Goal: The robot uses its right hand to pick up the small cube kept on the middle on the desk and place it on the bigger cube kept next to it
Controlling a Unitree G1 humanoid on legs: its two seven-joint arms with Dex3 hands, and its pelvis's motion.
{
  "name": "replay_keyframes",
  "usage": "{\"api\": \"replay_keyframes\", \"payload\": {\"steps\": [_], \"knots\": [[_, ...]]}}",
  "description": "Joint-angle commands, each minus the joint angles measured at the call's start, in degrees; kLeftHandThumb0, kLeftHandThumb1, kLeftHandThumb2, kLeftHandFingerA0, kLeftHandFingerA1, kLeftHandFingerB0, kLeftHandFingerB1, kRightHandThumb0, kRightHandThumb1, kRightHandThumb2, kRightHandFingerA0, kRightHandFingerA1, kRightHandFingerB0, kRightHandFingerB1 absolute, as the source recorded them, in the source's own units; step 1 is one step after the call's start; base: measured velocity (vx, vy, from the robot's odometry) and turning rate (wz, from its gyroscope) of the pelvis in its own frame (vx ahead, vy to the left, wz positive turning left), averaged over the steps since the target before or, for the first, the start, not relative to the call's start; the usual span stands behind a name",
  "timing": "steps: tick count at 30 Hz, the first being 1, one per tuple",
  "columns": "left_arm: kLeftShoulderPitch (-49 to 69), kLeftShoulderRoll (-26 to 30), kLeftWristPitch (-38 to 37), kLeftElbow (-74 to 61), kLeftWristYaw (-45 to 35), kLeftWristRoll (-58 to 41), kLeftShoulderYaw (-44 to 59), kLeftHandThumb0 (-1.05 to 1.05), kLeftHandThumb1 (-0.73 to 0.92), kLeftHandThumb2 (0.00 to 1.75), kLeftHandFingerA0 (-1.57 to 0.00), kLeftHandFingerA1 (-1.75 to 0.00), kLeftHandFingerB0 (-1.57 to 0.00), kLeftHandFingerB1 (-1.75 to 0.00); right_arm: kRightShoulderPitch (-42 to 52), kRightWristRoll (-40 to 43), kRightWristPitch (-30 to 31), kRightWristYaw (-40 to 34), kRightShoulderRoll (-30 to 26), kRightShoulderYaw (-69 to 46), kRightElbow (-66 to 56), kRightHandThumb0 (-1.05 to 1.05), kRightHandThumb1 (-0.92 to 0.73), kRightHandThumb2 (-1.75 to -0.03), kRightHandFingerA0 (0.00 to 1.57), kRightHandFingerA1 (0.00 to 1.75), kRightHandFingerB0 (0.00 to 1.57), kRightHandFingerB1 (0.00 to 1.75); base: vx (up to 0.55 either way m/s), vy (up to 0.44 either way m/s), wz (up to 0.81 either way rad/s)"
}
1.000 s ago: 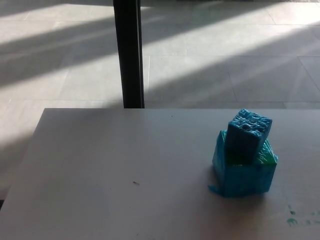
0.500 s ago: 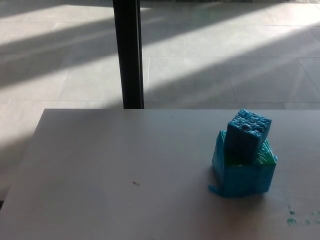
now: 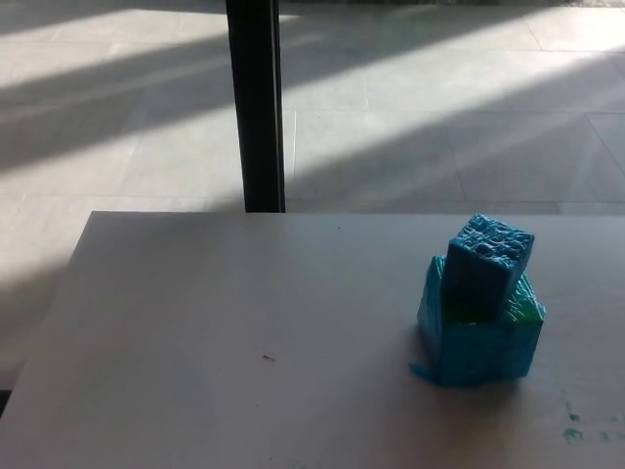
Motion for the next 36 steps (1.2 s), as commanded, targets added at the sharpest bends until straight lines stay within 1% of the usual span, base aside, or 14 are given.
{"api": "replay_keyframes", "payload": {"steps": [1,10,11,16,17,18,20,22,25,29,30,31,33,36], "knots": [[-0.1,0.1,-1.2,0.2,0.5,0.1,0.1,-0.87,0.76,1.19,-0.34,-0.59,-0.21,-0.47,0.9,3.9,1.5,-1.6,-0.4,0.7,-1.3,-0.58,-0.77,-0.63,0.09,0.94,0.05,0.60,0.00,0.000,0.00],[0.2,0.2,-1.4,-0.2,0.3,0.4,-0.3,-0.92,0.80,1.20,-0.24,-0.54,-0.25,-0.48,1.3,5.3,3.1,-2.0,0.0,4.2,-4.1,-0.58,-0.77,-0.61,0.16,0.88,0.10,0.58,0.00,0.000,0.00],[0.0,0.2,-1.3,0.1,0.4,0.4,-0.3,-0.93,0.91,0.76,-0.30,-0.47,-0.32,-0.39,1.9,5.3,3.2,-1.9,0.3,4.6,-5.2,-0.57,-0.76,-0.60,0.18,0.89,0.11,0.59,0.00,0.000,0.00],[0.5,0.0,-1.9,-0.3,0.3,0.3,-0.2,-0.83,0.74,1.15,-0.24,-0.55,-0.23,-0.49,2.4,4.5,1.4,-0.8,-0.7,7.8,-3.4,-0.60,-0.74,-0.61,0.23,0.91,0.19,0.60,0.00,0.000,0.00],[0.0,-0.4,-1.2,-1.2,0.6,-0.1,0.0,-0.88,0.92,0.72,-0.34,-0.48,-0.32,-0.38,2.1,4.7,1.8,-0.8,-0.9,8.1,-4.3,-0.69,-0.58,-0.92,0.39,0.82,0.23,0.62,0.00,0.000,0.00],[-0.1,-0.4,-1.2,-1.3,0.6,-0.1,-0.1,-0.86,0.77,1.19,-0.32,-0.58,-0.20,-0.47,2.2,4.9,1.5,-0.4,-1.0,8.3,-4.2,-0.69,-0.59,-0.92,0.33,0.78,0.25,0.62,0.00,0.000,0.00],[-0.2,-0.5,-2.0,-1.0,0.8,0.4,-0.5,-0.89,0.92,0.73,-0.23,-0.45,-0.33,-0.40,2.0,5.1,1.1,-0.2,-1.4,8.5,-3.4,-0.69,-0.58,-0.92,0.32,0.77,0.25,0.61,0.00,0.000,0.00],[-0.3,-0.5,-2.4,-0.6,0.7,0.6,-0.5,-0.83,0.74,1.16,-0.23,-0.54,-0.24,-0.49,1.6,5.3,0.9,-0.3,-1.7,8.6,-2.5,-0.70,-0.58,-0.92,0.33,0.77,0.25,0.62,0.00,0.000,0.00],[-0.4,-0.7,-1.5,-0.9,0.6,-0.3,0.2,-0.89,0.92,0.71,-0.34,-0.47,-0.31,-0.38,1.6,4.9,0.8,-1.0,-1.7,9.4,-2.9,-0.67,-0.59,-0.95,0.43,0.83,0.30,0.64,0.00,0.000,0.00],[-0.1,-1.0,-1.0,-1.8,0.7,-0.7,0.9,-0.89,0.92,0.71,-0.35,-0.48,-0.30,-0.39,1.5,5.5,1.0,-0.8,-1.7,9.2,-2.8,-0.59,-0.72,-0.61,0.38,0.92,0.33,0.62,0.00,0.000,0.00],[-0.1,-0.8,-0.9,-1.6,0.5,-0.2,0.4,-0.86,0.92,0.72,-0.30,-0.46,-0.29,-0.38,1.7,5.6,1.2,-0.9,-1.5,9.3,-3.4,-0.60,-0.58,-0.96,0.39,0.78,0.31,0.64,0.00,0.000,0.00],[-0.1,-0.9,-1.0,-1.7,0.3,-0.4,0.6,-0.85,0.76,1.18,-0.33,-0.59,-0.17,-0.46,2.2,5.5,1.5,-0.9,-1.3,9.5,-4.6,-0.57,-0.73,-0.61,0.37,0.92,0.37,0.62,0.00,0.000,0.00],[-0.1,-0.9,-1.0,-1.8,0.6,-0.2,0.5,-0.87,0.92,0.73,-0.34,-0.47,-0.30,-0.38,2.6,6.1,1.6,-0.6,-1.0,9.4,-5.4,-0.56,-0.56,-0.97,0.42,0.79,0.39,0.66,0.00,0.000,0.00],[0.0,-0.9,-1.1,-2.1,0.5,-0.2,0.5,-0.87,0.92,0.70,-0.33,-0.47,-0.31,-0.39,2.7,6.5,1.5,0.0,-1.0,9.4,-5.2,-0.59,-0.73,-0.60,0.34,0.92,0.35,0.59,0.00,0.000,0.00]]}}
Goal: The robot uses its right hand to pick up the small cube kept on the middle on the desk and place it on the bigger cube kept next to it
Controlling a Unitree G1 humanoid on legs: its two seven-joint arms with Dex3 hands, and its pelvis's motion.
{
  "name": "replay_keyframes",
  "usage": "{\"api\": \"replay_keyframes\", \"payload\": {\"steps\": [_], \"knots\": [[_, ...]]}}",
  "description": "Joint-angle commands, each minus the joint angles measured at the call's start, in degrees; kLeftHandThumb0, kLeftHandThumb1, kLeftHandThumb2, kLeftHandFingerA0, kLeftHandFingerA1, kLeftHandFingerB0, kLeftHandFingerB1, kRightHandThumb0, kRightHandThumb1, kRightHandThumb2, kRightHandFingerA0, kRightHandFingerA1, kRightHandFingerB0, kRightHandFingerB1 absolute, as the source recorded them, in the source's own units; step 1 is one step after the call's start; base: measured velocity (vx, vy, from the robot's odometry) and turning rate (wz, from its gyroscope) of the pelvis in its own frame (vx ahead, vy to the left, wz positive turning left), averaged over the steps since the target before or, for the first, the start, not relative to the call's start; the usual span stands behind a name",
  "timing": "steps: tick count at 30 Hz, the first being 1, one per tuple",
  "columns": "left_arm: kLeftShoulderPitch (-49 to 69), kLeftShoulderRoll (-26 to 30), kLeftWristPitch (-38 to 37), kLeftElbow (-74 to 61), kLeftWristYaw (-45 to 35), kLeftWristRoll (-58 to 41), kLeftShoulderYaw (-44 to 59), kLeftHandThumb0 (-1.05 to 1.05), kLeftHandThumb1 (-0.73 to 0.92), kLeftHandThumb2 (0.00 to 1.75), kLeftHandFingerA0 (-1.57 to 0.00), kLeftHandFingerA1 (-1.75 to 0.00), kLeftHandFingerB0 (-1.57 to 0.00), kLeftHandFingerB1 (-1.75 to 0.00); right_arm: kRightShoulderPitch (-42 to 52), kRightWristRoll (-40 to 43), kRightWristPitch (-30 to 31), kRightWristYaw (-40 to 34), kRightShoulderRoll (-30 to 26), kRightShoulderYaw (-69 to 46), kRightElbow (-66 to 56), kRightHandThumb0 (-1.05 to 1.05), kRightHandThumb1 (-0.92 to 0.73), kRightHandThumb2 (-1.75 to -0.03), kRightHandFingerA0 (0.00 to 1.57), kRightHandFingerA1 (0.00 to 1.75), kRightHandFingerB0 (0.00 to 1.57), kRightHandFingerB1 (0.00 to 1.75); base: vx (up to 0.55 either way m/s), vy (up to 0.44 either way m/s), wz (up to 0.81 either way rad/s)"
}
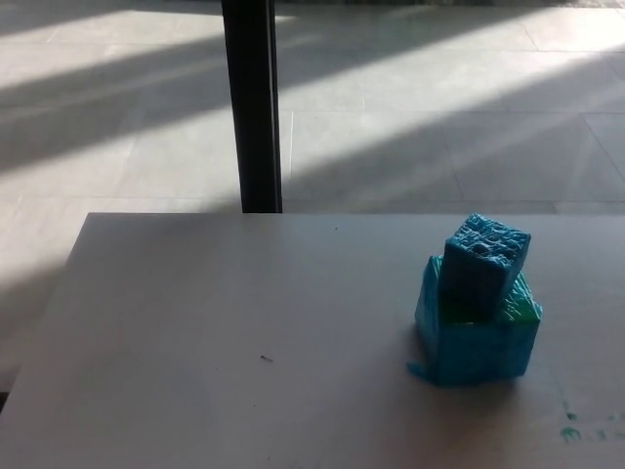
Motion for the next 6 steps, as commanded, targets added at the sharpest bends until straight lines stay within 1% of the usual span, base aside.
{"api": "replay_keyframes", "payload": {"steps": [1,4,6], "knots": [[0.5,0.2,0.1,-0.8,0.5,0.0,0.2,-0.84,0.77,1.18,-0.33,-0.59,-0.18,-0.47,0.8,1.7,0.0,0.6,-0.8,0.2,-0.6,-0.58,-0.73,-0.61,0.31,0.90,0.35,0.59,0.00,0.000,0.00],[0.2,0.1,0.2,-0.7,0.5,-0.3,0.4,-0.85,0.77,1.18,-0.32,-0.59,-0.18,-0.47,0.6,1.5,-0.6,0.6,-0.9,0.7,-0.4,-0.56,-0.74,-0.60,0.31,0.88,0.40,0.59,0.00,0.000,0.00],[0.1,0.1,0.2,-0.5,0.5,-0.4,0.5,-0.85,0.77,1.18,-0.32,-0.59,-0.18,-0.47,0.7,1.5,-0.7,0.6,-0.9,0.8,-0.4,-0.56,-0.74,-0.60,0.31,0.88,0.40,0.59,0.00,0.000,0.00]]}}
